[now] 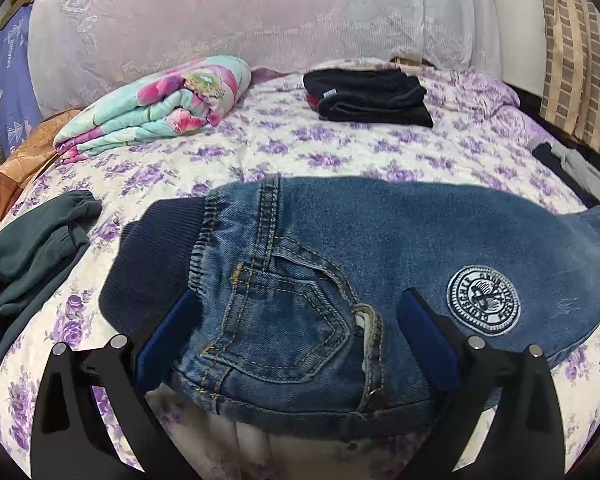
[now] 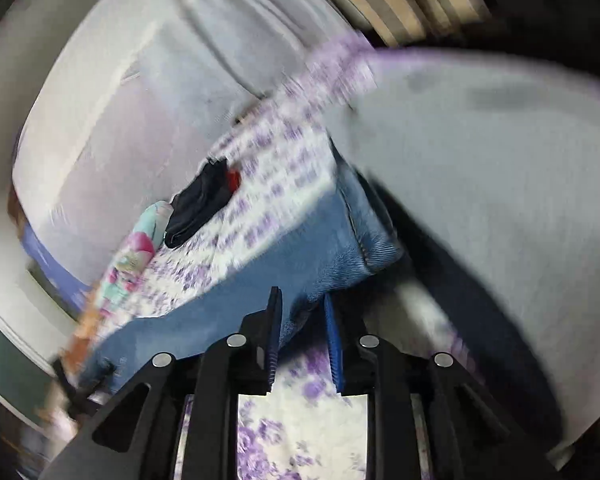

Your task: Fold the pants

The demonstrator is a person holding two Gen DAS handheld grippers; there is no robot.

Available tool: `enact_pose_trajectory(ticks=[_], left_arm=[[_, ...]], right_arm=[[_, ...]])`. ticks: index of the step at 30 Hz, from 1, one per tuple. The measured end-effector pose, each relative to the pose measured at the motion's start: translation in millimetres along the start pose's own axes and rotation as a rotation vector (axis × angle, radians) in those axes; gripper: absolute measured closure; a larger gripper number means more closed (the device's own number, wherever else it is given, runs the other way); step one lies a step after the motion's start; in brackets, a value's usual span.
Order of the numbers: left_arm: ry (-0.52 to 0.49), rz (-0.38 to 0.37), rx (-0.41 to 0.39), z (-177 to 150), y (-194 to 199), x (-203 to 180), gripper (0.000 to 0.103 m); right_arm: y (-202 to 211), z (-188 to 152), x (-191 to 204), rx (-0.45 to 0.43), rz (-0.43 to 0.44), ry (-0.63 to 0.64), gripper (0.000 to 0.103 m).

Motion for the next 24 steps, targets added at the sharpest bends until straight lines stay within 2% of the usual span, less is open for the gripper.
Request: enact_pose_trajectory(ticks=[1, 3, 4, 6, 8, 10, 11, 12, 13, 14, 15, 17, 19, 20, 21, 24], left_arm=[[0.025, -0.002, -0.019, 1, 4, 4, 0.005], [0.108, -0.034, -0.054, 5, 15, 13, 0.005], [0.163, -0.081, -0.066, 7, 21, 17, 0.005], [0.249, -0.229, -0.077, 12, 34, 15, 0.005], [0.244, -0.267, -0.061, 15, 37, 8, 0.005], [0.174, -0.172, -0.045, 13, 27, 3, 0.005], [0.105, -0.067, -0.010, 6, 11, 1, 0.005], [0.026, 0.008, 0.066, -6, -10, -3, 0.005], [-0.011, 0.021, 0.101, -9, -15, -7, 0.005], [-0.030, 0.044, 0.068, -7, -9, -9, 0.005], [-0.058, 0.060, 0.054, -9, -5, -11, 0.004], [-0.078, 0.056, 0.052, -14, -2, -11, 0.005], [-0.050, 0.038, 0.047, -12, 5, -7, 0.005], [-0.035, 0.028, 0.044, -9, 9, -5, 0.005], [-0.005, 0.002, 0.028, 0, 15, -4, 0.005], [0.063, -0.108, -0.020, 27, 33, -14, 0.005]], right_arm=[[-1, 5, 13, -0.012, -0.013, 0.062, 0.059], [-15, 9, 47, -0.001, -0.014, 0.204, 0.037], [-33, 6, 71, 0.028, 0.003, 0.293, 0.036], [-71, -1, 105, 0.089, 0.034, 0.405, 0.035], [-109, -19, 140, 0.164, 0.097, 0.484, 0.031], [-142, -37, 172, 0.220, 0.154, 0.553, 0.028], [-160, -52, 190, 0.249, 0.175, 0.611, 0.025], [-173, -63, 200, 0.281, 0.190, 0.643, 0.018], [-190, -78, 207, 0.350, 0.208, 0.657, 0.013], [-212, -105, 200, 0.505, 0.225, 0.618, 0.012], [-227, -127, 186, 0.627, 0.213, 0.578, 0.006], [-219, -126, 188, 0.635, 0.248, 0.553, 0.006], [-205, -117, 191, 0.649, 0.306, 0.481, 0.007], [-195, -105, 196, 0.614, 0.360, 0.454, 0.007], [-191, -95, 201, 0.584, 0.368, 0.457, 0.007], [-187, -42, 213, 0.390, 0.314, 0.535, 0.007]])
Point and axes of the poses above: each gripper's, at about its wrist camera, not at the fingertips, and y roughly against the way its jaws point, x to its left, z to its top, the point moved 7 cm from there along -y, roughly the way its jaws point, and after that the axes turned 15 degrees about z, right-handed, at the moved point
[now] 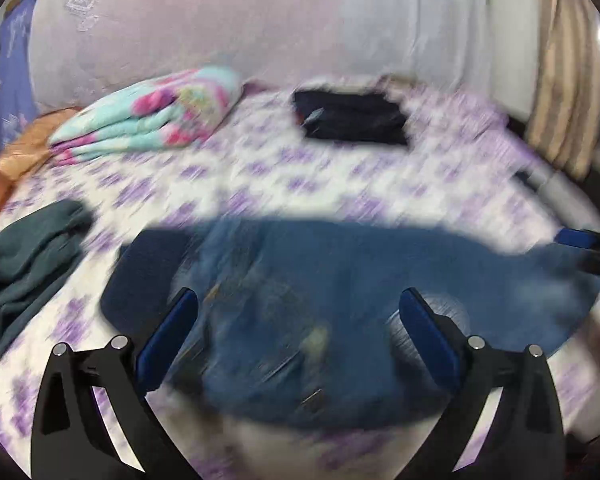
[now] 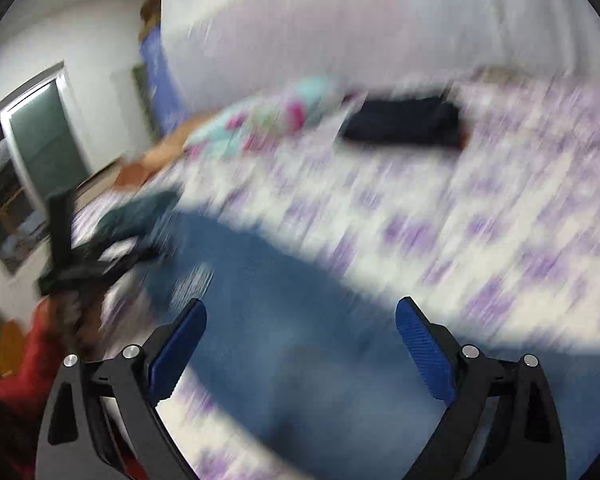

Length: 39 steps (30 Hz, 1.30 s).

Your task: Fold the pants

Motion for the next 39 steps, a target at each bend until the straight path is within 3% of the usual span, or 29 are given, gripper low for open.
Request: enact_pose_trajectory(ticks=[2, 4, 7, 8, 9, 10, 13, 15, 19, 23, 26, 31, 34, 35, 37, 39], left_arm=[[-0.002, -0.068, 0.021, 17, -4, -24, 0.005], [-0.056, -0.096, 0.065, 19, -14, -56, 0.005], [-0.172, -0.175, 0.203, -16, -36, -105, 0.005], [-0.232, -0.135, 0.193, -34, -42, -115, 0.004], [-0.287, -0.087, 0.140, -42, -40, -120, 0.005], [-0.283, -0.099, 0.135, -41, -35, -118, 0.005], [-0.203, -0.198, 0.145, -44, -31, -106, 0.005], [-0.155, -0.233, 0.139, -44, -28, -100, 0.005], [-0.174, -0.199, 0.127, -42, -28, -102, 0.005], [-0.158, -0.210, 0.128, -41, -27, -102, 0.005], [-0.147, -0.219, 0.128, -41, -26, -100, 0.005], [-0.152, -0.212, 0.127, -42, -26, -100, 0.005], [-0.152, -0.212, 0.126, -42, -25, -101, 0.005], [-0.152, -0.212, 0.125, -42, -25, -101, 0.005], [-0.149, -0.214, 0.125, -42, -23, -102, 0.005], [-0.144, -0.217, 0.124, -41, -23, -101, 0.005]], right_arm=[[-2, 28, -13, -0.061, -0.073, 0.034, 0.007], [-26, 39, -31, -0.029, -0.045, -0.026, 0.007], [-61, 31, -46, 0.018, 0.220, -0.276, 0.007], [-75, 27, -45, 0.049, 0.351, -0.376, 0.007], [-84, 24, -45, 0.067, 0.423, -0.432, 0.007], [-92, 20, -45, 0.091, 0.465, -0.475, 0.007], [-108, 15, -46, 0.168, 0.475, -0.514, 0.007], [-115, 11, -39, 0.215, 0.540, -0.550, 0.007], [-102, -6, -9, 0.220, 0.568, -0.477, 0.007], [-86, -27, 17, 0.213, 0.510, -0.279, 0.005], [-79, -32, 18, 0.189, 0.467, -0.244, 0.005], [-90, -29, 21, 0.280, 0.440, -0.160, 0.003], [-103, -11, -2, 0.288, 0.504, -0.292, 0.003], [-112, -7, -16, 0.295, 0.564, -0.426, 0.003], [-127, -11, -17, 0.369, 0.702, -0.573, 0.003], [-135, -10, -11, 0.408, 0.697, -0.570, 0.003]])
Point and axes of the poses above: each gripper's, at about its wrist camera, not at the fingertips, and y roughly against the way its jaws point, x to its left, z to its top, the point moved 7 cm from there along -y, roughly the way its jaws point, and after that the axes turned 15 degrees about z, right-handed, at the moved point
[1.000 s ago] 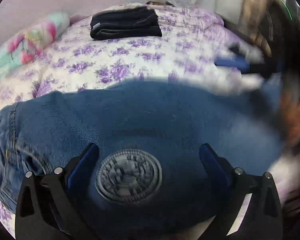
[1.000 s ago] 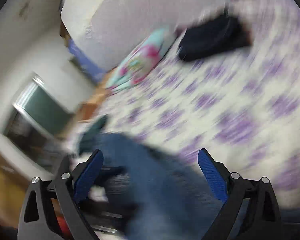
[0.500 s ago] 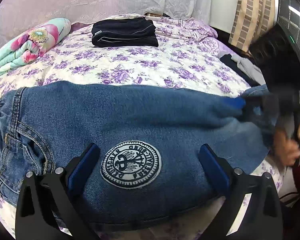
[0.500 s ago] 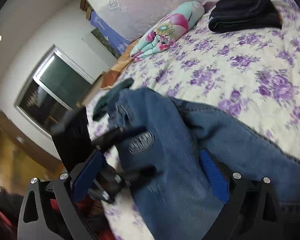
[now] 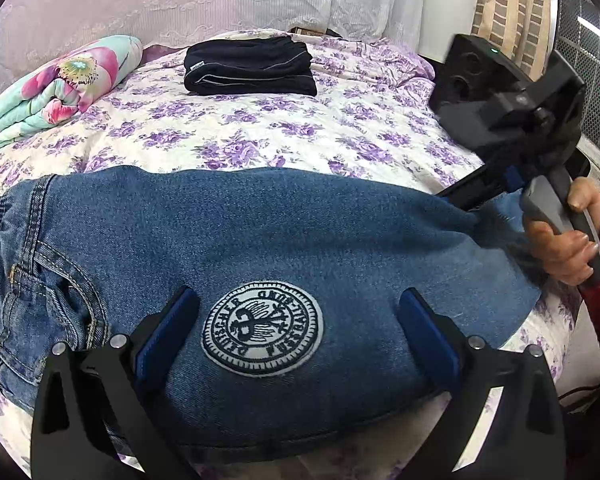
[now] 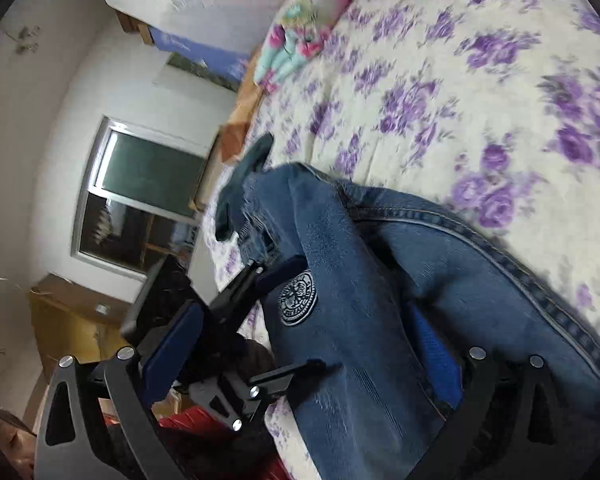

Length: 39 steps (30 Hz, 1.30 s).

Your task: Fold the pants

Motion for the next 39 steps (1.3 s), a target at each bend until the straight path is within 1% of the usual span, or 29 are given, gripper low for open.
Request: enact_pose_trajectory(ticks=[3, 5, 7, 9, 10, 11, 13, 15, 17, 18, 19, 20, 22, 23, 24, 25, 26, 28, 29, 30, 31, 32, 33, 34, 35, 36, 37, 38, 39], left_arm=[[0.003, 0.000, -0.001, 0, 0, 0, 0.005], [0.002, 0.004, -0.001, 0, 1, -1, 0.005], [0.002, 0.007, 0.000, 0, 0, -1, 0.005], [0.005, 0.008, 0.001, 0, 0, 0, 0.005], [0.005, 0.006, 0.000, 0, 0, 1, 0.005], [0.005, 0.005, -0.003, 0, 1, 1, 0.005], [0.007, 0.000, -0.011, 0, 2, 1, 0.005], [0.010, -0.006, -0.012, 1, 3, 2, 0.005], [0.014, -0.010, -0.011, 0, 3, 2, 0.005], [0.017, -0.010, -0.010, 0, 3, 3, 0.005], [0.020, -0.009, -0.008, 0, 3, 3, 0.005], [0.023, -0.007, -0.005, 0, 2, 4, 0.005], [0.033, -0.008, -0.006, 0, 3, 5, 0.005], [0.040, -0.013, -0.008, 0, 3, 7, 0.005], [0.050, -0.020, -0.011, 1, 4, 9, 0.005], [0.066, -0.031, -0.016, 1, 6, 13, 0.005], [0.088, -0.040, -0.020, 1, 8, 18, 0.005], [0.133, -0.047, -0.036, 2, 15, 29, 0.005], [0.149, -0.028, -0.048, 3, 20, 37, 0.005], [0.160, 0.038, -0.068, 4, 25, 50, 0.005], [0.161, 0.079, -0.079, 5, 28, 59, 0.005], [0.162, 0.091, -0.086, 6, 30, 67, 0.005], [0.179, 0.051, -0.079, 5, 31, 75, 0.005], [0.204, 0.021, -0.072, 5, 32, 80, 0.005], [0.216, 0.015, -0.069, 5, 32, 83, 0.005], [0.215, 0.029, -0.071, 6, 32, 84, 0.005], [0.203, 0.066, -0.074, 5, 31, 84, 0.004], [0.187, 0.193, -0.071, 3, 26, 89, 0.004], [0.167, 0.284, -0.069, 0, 20, 94, 0.005]], right_arm=[[-21, 13, 2, 0.057, 0.034, -0.055, 0.003], [-41, 26, 2, 0.113, 0.104, -0.097, 0.003], [-56, 42, -3, 0.108, 0.110, -0.142, 0.003], [-53, 55, -2, 0.019, 0.133, -0.140, 0.003], [-42, 62, 3, -0.072, 0.181, -0.113, 0.003], [-34, 64, 6, -0.114, 0.223, -0.102, 0.003], [-20, 63, 8, -0.180, 0.313, -0.100, 0.008], [-16, 60, 7, -0.208, 0.318, -0.080, 0.012], [-14, 61, 3, -0.212, 0.284, -0.061, 0.015], [-14, 63, -1, -0.216, 0.246, -0.053, 0.020], [-13, 64, -8, -0.211, 0.202, -0.053, 0.029], [-14, 64, -16, -0.201, 0.138, -0.041, 0.035], [-13, 62, -23, -0.171, 0.006, 0.013, 0.072], [-11, 59, -24, -0.161, -0.065, 0.048, 0.080], [-9, 58, -23, -0.157, -0.143, 0.087, 0.085], [-6, 55, -20, -0.157, -0.210, 0.135, 0.085], [-5, 49, -10, -0.157, -0.287, 0.211, 0.085], [4, 40, 8, -0.176, -0.454, 0.347, 0.077], [12, 35, 22, -0.189, -0.546, 0.432, 0.077], [21, 31, 29, -0.202, -0.619, 0.490, 0.064], [30, 30, 36, -0.234, -0.690, 0.529, 0.058], [44, 31, 47, -0.305, -0.761, 0.564, 0.058], [49, 29, 57, -0.345, -0.761, 0.587, 0.058], [47, 21, 70, -0.347, -0.692, 0.612, 0.058], [41, 15, 73, -0.328, -0.666, 0.621, 0.058], [30, 7, 73, -0.293, -0.663, 0.629, 0.058], [11, -3, 64, -0.218, -0.657, 0.625, 0.059], [-6, -9, 46, -0.146, -0.640, 0.588, 0.058], [-18, -10, 28, -0.104, -0.647, 0.546, 0.057]])
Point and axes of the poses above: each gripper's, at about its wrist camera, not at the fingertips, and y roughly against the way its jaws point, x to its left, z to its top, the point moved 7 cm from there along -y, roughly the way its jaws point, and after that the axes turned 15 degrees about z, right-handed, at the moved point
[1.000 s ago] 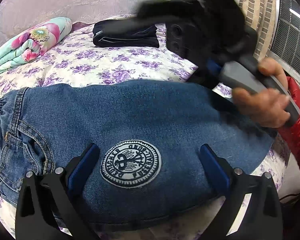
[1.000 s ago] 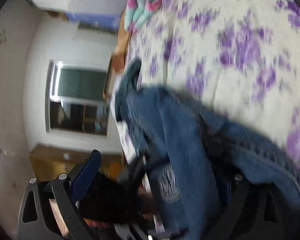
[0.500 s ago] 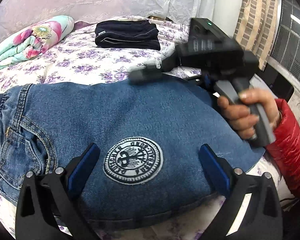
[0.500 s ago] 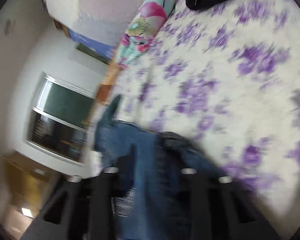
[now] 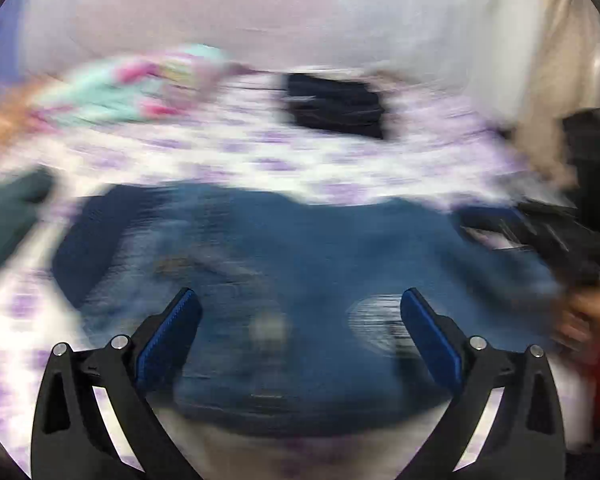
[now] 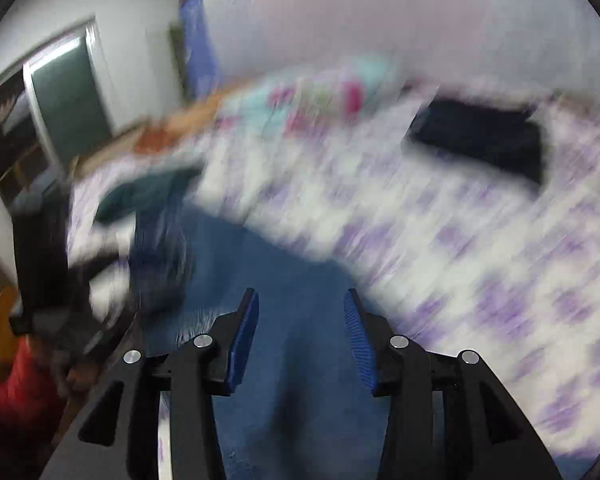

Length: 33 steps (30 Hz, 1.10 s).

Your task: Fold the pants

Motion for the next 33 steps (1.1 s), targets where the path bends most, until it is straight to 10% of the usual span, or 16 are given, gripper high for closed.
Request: enact_pose_trajectory(ticks=[4, 8, 12, 18, 25, 29, 31, 33], left_arm=[[-0.007, -0.011, 0.034, -4, -6, 1, 0.005], [0.040, -0.041, -0.017, -4, 15, 5, 0.005], [-0.020, 0.014, 0.055, -14, -5, -7, 0.004], [-0.009, 0.014, 0.023, -15, 5, -3, 0.005], [0.051, -0.235, -0.045, -4, 49, -36, 0.005], [-0.078, -0.251, -0.064, -2, 38, -86, 0.005], [-0.170, -0.203, 0.104, -16, 0, -106, 0.005], [-0.165, -0.191, 0.084, -14, 3, -107, 0.005]], right_arm=[[8, -11, -22, -0.056, 0.036, -0.154, 0.059], [61, -15, 9, -0.184, 0.061, -0.087, 0.025], [40, -59, -29, -0.063, 0.005, -0.200, 0.023], [129, -78, -27, -0.377, 0.049, -0.322, 0.017], [277, -212, -48, -0.613, -0.239, -0.597, 0.006], [283, -243, -80, -0.630, -0.157, -0.798, 0.005], [280, -240, -95, -0.646, -0.132, -0.810, 0.003], [281, -231, -116, -0.671, -0.129, -0.814, 0.003]])
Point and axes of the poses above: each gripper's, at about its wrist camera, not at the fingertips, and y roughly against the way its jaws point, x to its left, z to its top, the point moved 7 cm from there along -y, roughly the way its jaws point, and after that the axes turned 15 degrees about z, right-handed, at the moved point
